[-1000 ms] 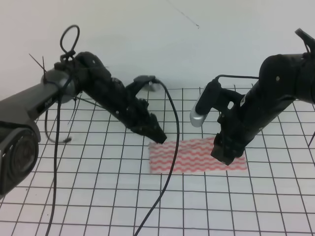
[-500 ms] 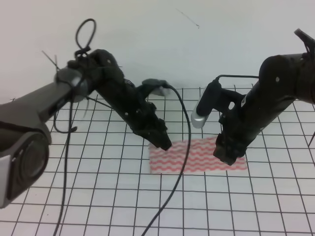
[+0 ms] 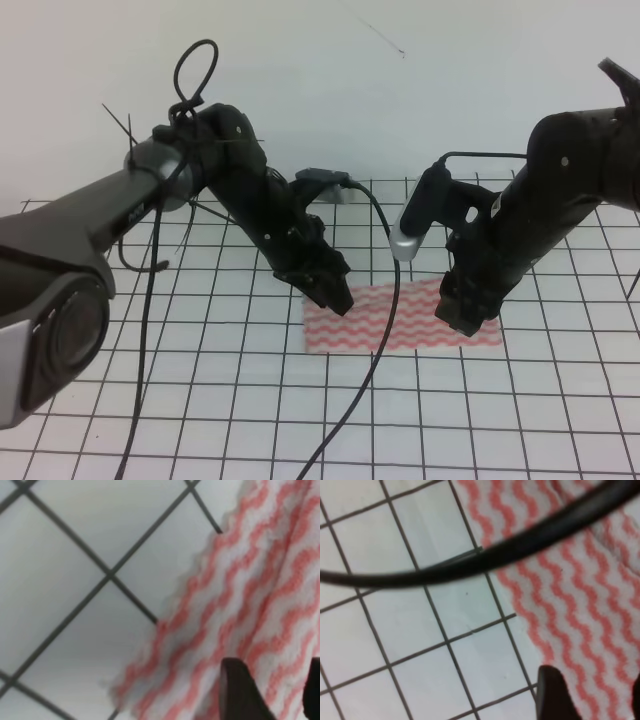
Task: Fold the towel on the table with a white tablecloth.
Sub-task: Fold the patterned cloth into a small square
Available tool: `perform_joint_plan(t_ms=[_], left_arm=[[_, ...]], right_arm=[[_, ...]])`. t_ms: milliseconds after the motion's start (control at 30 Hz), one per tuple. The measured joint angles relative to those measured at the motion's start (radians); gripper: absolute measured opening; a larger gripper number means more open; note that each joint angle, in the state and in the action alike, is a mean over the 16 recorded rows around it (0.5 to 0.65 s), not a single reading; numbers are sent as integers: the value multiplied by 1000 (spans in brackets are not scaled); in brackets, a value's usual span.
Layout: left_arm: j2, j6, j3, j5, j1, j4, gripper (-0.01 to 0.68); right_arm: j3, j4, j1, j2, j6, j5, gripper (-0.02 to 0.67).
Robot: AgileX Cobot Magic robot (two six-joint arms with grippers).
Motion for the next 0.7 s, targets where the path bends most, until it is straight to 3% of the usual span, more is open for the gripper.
perform_joint_plan(t_ms=[267,700], left_arm=[[-62,17,43,-13,-12,23,256],[-184,195,199,-49,-8,-13,251]], right_arm=[[0,0,0,-1,2,-1,329],[0,-1,0,-2,7,-2,329]])
